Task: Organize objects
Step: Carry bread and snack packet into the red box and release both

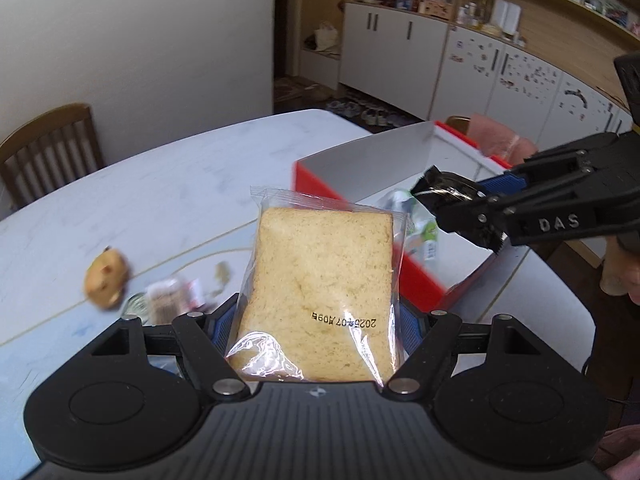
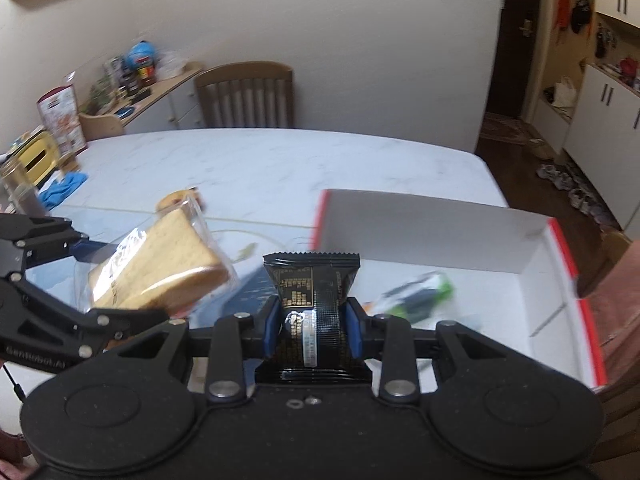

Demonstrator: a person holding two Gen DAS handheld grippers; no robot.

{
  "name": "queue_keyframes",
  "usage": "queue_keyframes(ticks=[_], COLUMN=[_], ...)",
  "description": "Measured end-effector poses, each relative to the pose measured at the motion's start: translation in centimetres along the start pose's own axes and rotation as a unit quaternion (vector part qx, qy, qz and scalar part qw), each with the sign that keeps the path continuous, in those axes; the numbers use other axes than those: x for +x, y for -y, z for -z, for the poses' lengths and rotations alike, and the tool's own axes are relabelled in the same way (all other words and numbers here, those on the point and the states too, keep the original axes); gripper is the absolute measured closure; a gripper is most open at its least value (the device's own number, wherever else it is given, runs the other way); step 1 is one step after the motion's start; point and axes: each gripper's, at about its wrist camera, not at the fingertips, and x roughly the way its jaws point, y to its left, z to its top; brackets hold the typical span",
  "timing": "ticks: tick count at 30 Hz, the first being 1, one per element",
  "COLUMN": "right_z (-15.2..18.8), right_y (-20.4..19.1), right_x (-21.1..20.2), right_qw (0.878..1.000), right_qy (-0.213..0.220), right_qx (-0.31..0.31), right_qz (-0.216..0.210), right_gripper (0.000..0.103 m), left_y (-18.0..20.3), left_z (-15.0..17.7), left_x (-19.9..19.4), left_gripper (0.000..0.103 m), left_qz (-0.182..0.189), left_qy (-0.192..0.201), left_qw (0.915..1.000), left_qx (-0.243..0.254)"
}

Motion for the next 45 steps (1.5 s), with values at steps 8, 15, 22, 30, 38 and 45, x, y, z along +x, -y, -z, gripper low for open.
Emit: queue_keyframes(ticks=[8, 15, 22, 30, 38, 45], right_z=[0.5, 0.7, 0.1, -1.0, -1.6, -1.0], right_y=[5.1, 8.8, 12.3, 14.6, 15.8, 16.1], right_x=[0.0, 0.5, 1.8, 4.3, 6.7, 9.3], right_qw=[0.999, 0.998, 0.996, 0.995, 0.993, 0.991], right_qy=[-0.006, -0.013, -0.024, -0.043, -0.065, -0.089], right_qx=[0.023, 0.031, 0.043, 0.052, 0.064, 0.070], right_qz=[0.025, 0.051, 0.078, 0.078, 0.071, 0.067], right_gripper=[0.070, 0.070, 0.070, 0.070, 0.070, 0.070], left_y=[4.7, 7.7, 10.4, 13.0, 14.4, 14.4], left_z=[-2.8, -4.5, -6.6, -8.7, -9.5, -9.6], left_x=[3.0, 6.2, 9.4, 12.9, 16.8, 19.2], left_gripper=[0.027, 0.027, 0.027, 0.027, 0.028, 0.029], left_qz=[0.020, 0.029, 0.032, 0.035, 0.023, 0.029], left_qy=[-0.006, -0.024, -0.047, -0.067, -0.093, -0.119], left_qw=[0.9992, 0.9973, 0.9942, 0.9899, 0.9844, 0.9824], left_qx=[0.034, 0.062, 0.091, 0.120, 0.148, 0.141])
